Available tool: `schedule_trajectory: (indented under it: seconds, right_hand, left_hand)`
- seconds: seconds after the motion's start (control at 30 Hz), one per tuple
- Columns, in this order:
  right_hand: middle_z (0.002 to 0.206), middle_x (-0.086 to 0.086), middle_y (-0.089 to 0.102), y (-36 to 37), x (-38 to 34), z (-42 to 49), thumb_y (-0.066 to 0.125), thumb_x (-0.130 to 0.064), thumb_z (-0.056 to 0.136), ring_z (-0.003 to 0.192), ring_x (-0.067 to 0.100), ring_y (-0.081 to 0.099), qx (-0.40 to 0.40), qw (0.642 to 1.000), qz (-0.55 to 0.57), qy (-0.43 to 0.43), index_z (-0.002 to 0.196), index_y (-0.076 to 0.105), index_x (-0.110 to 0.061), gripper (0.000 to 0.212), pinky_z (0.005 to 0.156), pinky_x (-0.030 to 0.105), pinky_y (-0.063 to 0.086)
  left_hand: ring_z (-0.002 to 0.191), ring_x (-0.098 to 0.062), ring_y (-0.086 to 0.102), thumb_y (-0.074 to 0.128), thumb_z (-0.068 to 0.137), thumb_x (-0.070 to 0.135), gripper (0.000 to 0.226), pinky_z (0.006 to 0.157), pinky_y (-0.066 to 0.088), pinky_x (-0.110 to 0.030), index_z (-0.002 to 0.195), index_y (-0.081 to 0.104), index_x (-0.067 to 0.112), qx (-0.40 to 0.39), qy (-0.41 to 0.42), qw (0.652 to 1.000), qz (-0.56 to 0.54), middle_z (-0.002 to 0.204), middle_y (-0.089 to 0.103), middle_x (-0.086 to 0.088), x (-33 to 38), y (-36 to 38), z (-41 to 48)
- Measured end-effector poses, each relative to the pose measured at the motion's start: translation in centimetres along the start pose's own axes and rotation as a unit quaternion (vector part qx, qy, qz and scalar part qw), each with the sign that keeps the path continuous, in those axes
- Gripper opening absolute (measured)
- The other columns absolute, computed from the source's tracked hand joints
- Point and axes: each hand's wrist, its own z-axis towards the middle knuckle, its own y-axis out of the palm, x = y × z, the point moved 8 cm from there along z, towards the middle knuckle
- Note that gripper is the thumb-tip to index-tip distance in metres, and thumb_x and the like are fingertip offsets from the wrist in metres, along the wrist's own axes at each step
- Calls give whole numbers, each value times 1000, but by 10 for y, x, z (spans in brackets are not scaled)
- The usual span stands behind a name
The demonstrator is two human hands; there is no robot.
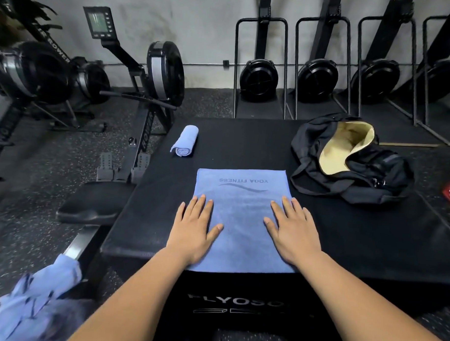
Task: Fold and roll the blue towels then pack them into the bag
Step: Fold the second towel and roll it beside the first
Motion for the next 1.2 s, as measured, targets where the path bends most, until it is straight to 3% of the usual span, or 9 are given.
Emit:
schedule_trajectory:
  seconds: [0.07,0.13,0.23,0.4,0.57,0.7,0.87,1.03,1.2]
  right_hand:
    - [175,-3,13,-3,0,-14,-2,-74,96,162,20,4,-4,998,28,-62,165,23,-35,83,129,41,12]
    - [176,-9,0,-1,1,-35,3,-78,98,161,13,-6,-27,991,25,-130,165,16,-43,77,130,39,4]
    - [174,-12,-12,6,13,-49,7,-80,100,160,10,-16,-27,988,1,-150,165,9,-47,73,131,41,0]
    - [158,-11,46,-13,19,-59,44,-73,99,151,15,35,95,968,161,-168,145,60,-34,62,124,46,28]
    - [157,-2,45,-7,4,-82,65,-80,84,146,24,39,83,957,96,-261,136,64,-28,74,123,47,30]
    - [153,-3,45,-10,6,-80,73,-74,82,143,25,39,90,957,118,-248,126,64,-26,66,119,47,36]
    - [144,-6,52,-13,10,-83,76,-62,85,138,21,43,111,953,176,-222,120,70,-25,52,113,37,41]
    - [118,-10,66,-29,25,-80,83,-44,86,123,16,56,198,930,282,-126,103,79,-23,27,105,28,45]
    - [98,-13,73,-32,41,-77,84,-33,85,111,12,64,222,915,333,-52,88,79,-22,12,95,39,53]
  left_hand:
    - [163,-17,4,24,102,70,77,131,-1,-45,166,25,28,28,57,997,-36,175,16,7,-3,-4,-16]
    - [162,-11,-1,24,105,69,72,131,-3,-42,167,21,33,16,104,994,-22,175,12,12,-7,-2,-35]
    - [161,-11,-13,19,107,70,70,131,-2,-43,168,13,36,6,129,991,22,176,1,13,-11,2,-49]
    - [162,-14,-14,40,103,72,69,132,5,-48,163,33,36,45,124,988,-85,175,12,15,-7,-14,-57]
    - [163,-28,-4,66,80,86,82,130,15,-55,142,55,32,60,209,973,-77,173,19,0,2,-21,-75]
    - [162,-32,3,72,80,79,77,127,20,-58,136,59,28,69,219,970,-81,170,23,-6,0,-18,-75]
    - [162,-31,4,81,81,47,57,126,22,-55,133,62,32,68,195,969,-136,169,24,1,-4,-18,-73]
    - [160,-20,12,73,86,37,28,125,20,-36,114,73,33,111,103,948,-281,161,40,13,-20,-27,-69]
    - [153,-4,29,81,92,21,11,119,29,-27,94,77,31,128,-9,922,-364,144,60,21,-43,-25,-63]
